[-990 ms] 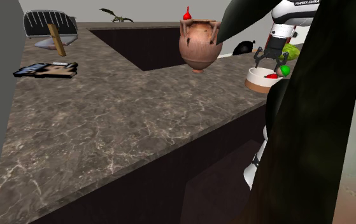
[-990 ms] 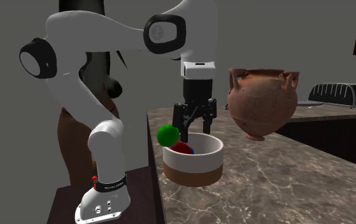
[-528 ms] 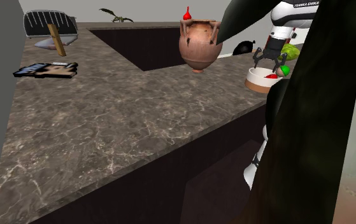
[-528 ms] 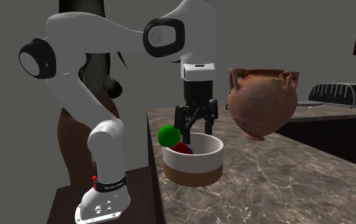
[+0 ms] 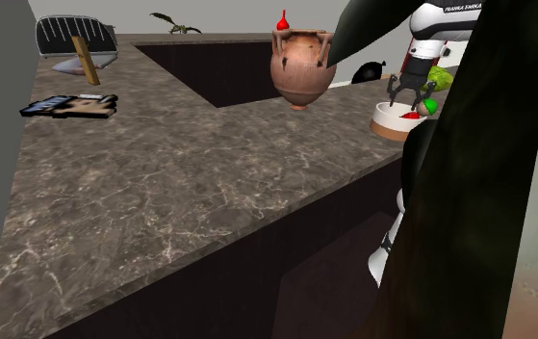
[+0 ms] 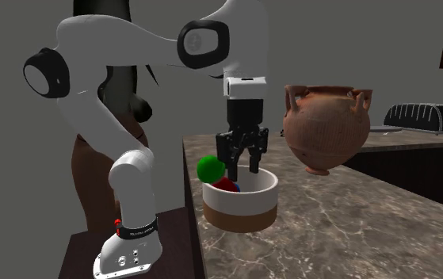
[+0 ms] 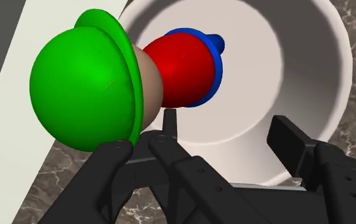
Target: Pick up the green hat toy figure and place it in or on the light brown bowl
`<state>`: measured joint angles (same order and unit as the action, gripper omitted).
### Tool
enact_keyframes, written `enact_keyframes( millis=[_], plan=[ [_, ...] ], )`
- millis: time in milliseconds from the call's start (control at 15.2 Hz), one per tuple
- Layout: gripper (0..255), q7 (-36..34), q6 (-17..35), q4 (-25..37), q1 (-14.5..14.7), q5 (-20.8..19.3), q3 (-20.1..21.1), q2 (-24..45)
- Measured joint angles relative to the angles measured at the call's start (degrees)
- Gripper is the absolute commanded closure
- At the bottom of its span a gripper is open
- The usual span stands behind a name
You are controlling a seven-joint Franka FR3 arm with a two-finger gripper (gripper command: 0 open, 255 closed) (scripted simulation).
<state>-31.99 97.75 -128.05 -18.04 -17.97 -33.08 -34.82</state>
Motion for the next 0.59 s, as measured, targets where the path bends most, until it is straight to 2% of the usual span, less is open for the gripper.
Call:
enact_keyframes(
  millis=[198,396,594],
  plan=[
    [255,-0.08,0.39,-0.21,0.21,-1.18,-0.24,-0.2],
    [255,-0.29,-2.96,1.69,1.49,-2.64,-1.1,-0.06],
    [255,-0.63,-5.44,3.57,2.77,1.03,-1.55,-0.1]
  ],
)
